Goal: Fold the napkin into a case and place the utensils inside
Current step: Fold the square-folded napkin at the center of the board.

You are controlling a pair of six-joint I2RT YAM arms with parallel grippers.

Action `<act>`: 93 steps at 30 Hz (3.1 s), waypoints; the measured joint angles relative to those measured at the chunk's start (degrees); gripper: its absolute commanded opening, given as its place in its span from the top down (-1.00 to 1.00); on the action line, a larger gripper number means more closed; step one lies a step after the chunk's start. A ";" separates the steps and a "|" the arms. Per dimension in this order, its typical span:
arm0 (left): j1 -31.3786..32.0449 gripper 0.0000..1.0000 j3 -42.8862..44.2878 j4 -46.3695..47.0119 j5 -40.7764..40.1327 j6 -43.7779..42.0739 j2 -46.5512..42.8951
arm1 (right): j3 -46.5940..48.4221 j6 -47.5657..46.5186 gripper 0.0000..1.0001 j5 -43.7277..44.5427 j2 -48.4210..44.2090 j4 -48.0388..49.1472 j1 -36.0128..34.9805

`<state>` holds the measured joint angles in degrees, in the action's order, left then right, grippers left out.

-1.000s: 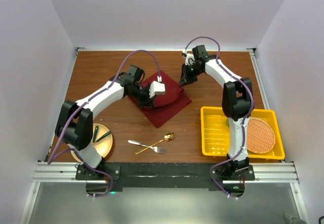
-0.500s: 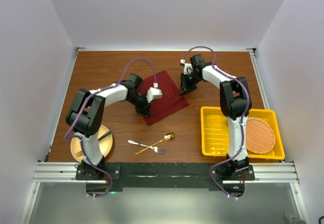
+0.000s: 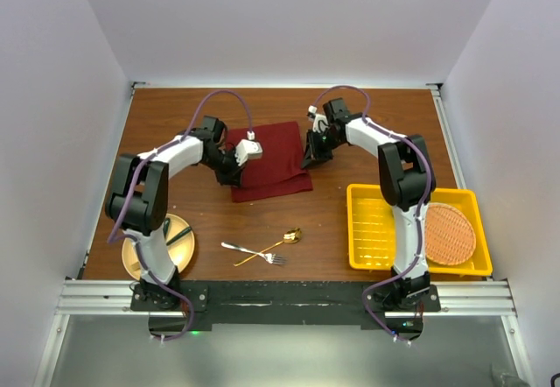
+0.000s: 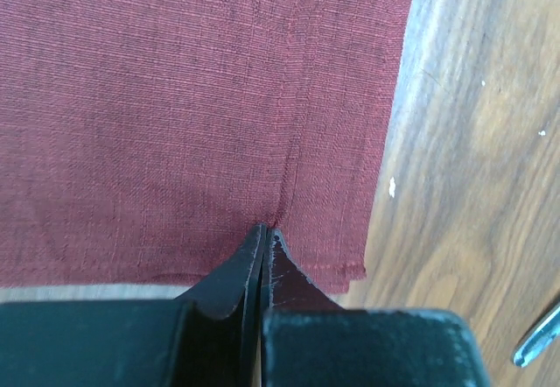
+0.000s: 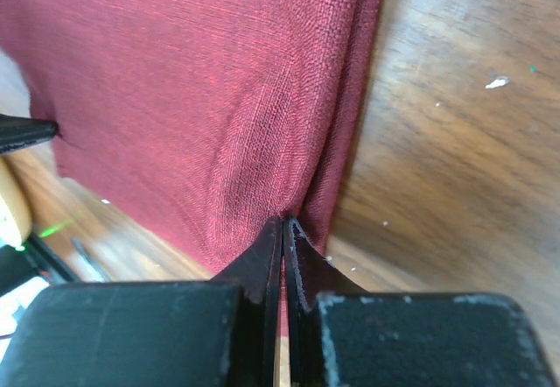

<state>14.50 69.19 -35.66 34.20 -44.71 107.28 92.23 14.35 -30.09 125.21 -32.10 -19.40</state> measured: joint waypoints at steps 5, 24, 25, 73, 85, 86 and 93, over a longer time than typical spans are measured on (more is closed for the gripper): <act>0.04 1.00 0.07 -1.84 -0.50 -0.96 -4.31 | 0.00 1.29 1.00 -1.25 -1.90 -0.74 0.02; 2.21 1.00 -5.90 -3.56 0.59 -2.23 -10.34 | -2.71 -2.40 1.00 0.79 -5.40 -4.33 0.00; 2.32 1.00 -6.25 -3.02 0.48 -2.12 -9.90 | -2.73 -2.47 1.00 1.03 -4.68 -4.26 0.00; 3.69 0.24 -11.76 0.17 -0.87 -0.31 -9.44 | -0.24 -6.12 0.07 2.62 -2.54 -9.27 -0.15; 1.27 0.60 -7.89 3.58 4.57 10.97 -17.73 | 7.72 -8.98 0.26 -3.65 -3.91 -10.84 -0.81; 1.27 0.63 -7.89 4.33 4.61 12.66 -17.05 | 7.63 -8.87 0.33 -4.28 -3.91 -10.45 -1.16; 1.27 0.79 -8.22 6.32 3.08 18.34 -10.29 | -1.05 -8.46 0.39 -6.21 -4.11 -5.51 -4.42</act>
<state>15.77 60.97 -29.34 37.28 -26.37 96.99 91.18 5.89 -36.29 121.10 -37.60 -23.81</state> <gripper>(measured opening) 0.118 0.307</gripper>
